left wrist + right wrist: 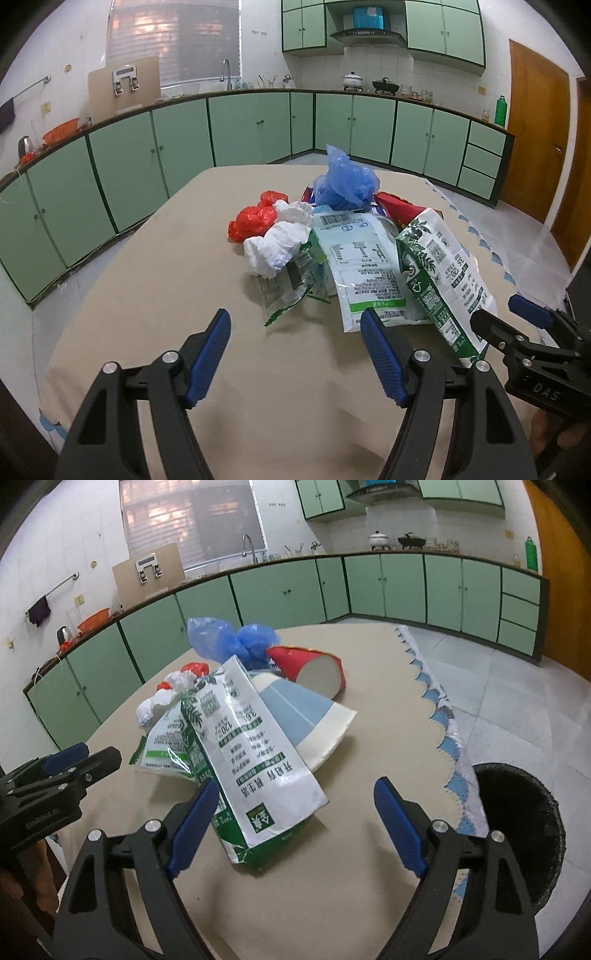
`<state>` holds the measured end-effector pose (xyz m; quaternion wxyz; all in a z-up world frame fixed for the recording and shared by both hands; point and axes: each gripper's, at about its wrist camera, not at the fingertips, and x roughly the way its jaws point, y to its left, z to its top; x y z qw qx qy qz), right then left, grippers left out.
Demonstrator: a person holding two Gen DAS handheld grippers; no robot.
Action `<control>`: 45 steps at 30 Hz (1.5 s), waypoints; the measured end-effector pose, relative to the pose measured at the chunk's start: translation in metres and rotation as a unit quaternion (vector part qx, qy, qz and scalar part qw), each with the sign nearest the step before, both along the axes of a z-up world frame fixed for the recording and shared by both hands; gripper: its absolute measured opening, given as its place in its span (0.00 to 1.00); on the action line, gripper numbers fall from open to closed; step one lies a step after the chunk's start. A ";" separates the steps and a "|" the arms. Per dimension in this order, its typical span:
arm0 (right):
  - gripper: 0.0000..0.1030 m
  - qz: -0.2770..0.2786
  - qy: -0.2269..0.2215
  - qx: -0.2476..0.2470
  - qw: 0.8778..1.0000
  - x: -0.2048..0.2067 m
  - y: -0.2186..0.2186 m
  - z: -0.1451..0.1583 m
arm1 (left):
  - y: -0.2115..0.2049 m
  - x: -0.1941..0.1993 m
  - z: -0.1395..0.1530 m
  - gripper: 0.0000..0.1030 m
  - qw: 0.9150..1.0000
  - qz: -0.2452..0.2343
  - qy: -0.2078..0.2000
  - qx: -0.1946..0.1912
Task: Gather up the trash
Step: 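Return both tools to the table and grasp the green-printed snack packet with the right tool, then lift the green packet with the right tool while the left tool grasps the white tissue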
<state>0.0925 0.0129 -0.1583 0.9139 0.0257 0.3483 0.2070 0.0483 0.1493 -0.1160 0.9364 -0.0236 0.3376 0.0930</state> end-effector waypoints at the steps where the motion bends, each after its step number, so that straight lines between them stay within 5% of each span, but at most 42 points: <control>1: 0.79 0.002 0.003 0.000 1.000 0.001 0.001 -0.001 | 0.001 0.001 0.000 0.69 1.000 0.000 0.001 0.000; 9: 0.74 0.021 0.017 0.003 1.000 0.005 0.003 -0.008 | 0.005 0.006 -0.008 0.69 1.000 0.008 0.010 -0.004; 13: 0.58 0.041 0.029 0.010 0.999 0.007 0.008 -0.006 | 0.008 0.006 -0.009 0.69 1.000 0.012 0.013 -0.006; 22: 0.39 0.057 0.021 0.001 0.998 -0.004 0.013 0.005 | 0.013 0.005 -0.008 0.70 1.000 0.021 0.014 -0.016; 31: 0.34 0.083 0.026 0.009 0.996 -0.012 0.023 0.013 | 0.012 0.004 -0.006 0.70 1.000 0.022 0.010 -0.016; 42: 0.41 0.082 0.060 0.039 0.994 0.005 0.033 0.005 | 0.019 0.004 -0.003 0.71 1.000 0.025 0.009 -0.014; 45: 0.29 0.096 0.059 0.040 0.993 0.005 0.036 0.007 | 0.020 0.005 -0.003 0.71 1.000 0.026 0.009 -0.015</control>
